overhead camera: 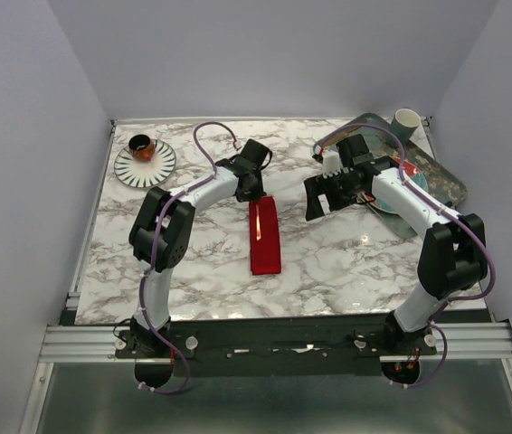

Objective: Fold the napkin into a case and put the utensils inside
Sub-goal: Insert the spoon into the folded napkin.

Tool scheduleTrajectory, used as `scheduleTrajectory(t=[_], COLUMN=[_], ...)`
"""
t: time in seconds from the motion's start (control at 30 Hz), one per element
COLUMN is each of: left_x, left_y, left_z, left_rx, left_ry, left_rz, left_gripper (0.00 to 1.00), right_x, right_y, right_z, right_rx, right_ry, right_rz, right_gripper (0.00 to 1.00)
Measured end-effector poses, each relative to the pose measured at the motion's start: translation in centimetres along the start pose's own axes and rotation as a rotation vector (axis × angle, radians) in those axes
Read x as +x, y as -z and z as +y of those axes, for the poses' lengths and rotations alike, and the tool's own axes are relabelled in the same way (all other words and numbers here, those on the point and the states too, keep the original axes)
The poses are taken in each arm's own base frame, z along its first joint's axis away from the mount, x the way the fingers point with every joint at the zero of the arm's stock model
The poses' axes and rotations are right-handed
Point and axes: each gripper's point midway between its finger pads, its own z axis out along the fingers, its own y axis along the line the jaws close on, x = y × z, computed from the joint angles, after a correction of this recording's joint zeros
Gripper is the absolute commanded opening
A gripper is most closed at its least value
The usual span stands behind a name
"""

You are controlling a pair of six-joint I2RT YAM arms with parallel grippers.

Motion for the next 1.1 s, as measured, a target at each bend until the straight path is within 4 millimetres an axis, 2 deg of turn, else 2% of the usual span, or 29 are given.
scheduleTrajectory(t=[0.2,0.47,0.63,0.97,1.1], left_x=[2.0,2.1,2.6,5.2,5.6], left_y=[0.0,1.8,2.5,2.4,2.6], left_z=[0.5,-0.3,0.0,0.8,0.7], left_rx=[0.004,0.042,0.048,0.046,0.054], left_ry=[0.009,0.025,0.030,0.019,0.020], left_rz=[0.051,0.044,0.047,0.106,0.118], left_gripper=[0.00,0.00,0.00,0.00,0.00], right_x=[-0.1,-0.2,-0.1,-0.1,-0.1], right_y=[0.3,0.4,0.4,0.4,0.4], right_z=[0.1,0.2,0.2,0.2,0.2], right_rx=[0.001,0.001,0.001,0.001,0.001], right_ry=[0.003,-0.002,-0.002,-0.002,-0.002], right_rz=[-0.008,-0.011,-0.011,-0.011,-0.011], right_gripper=[1.00,1.00,1.00,1.00,1.00])
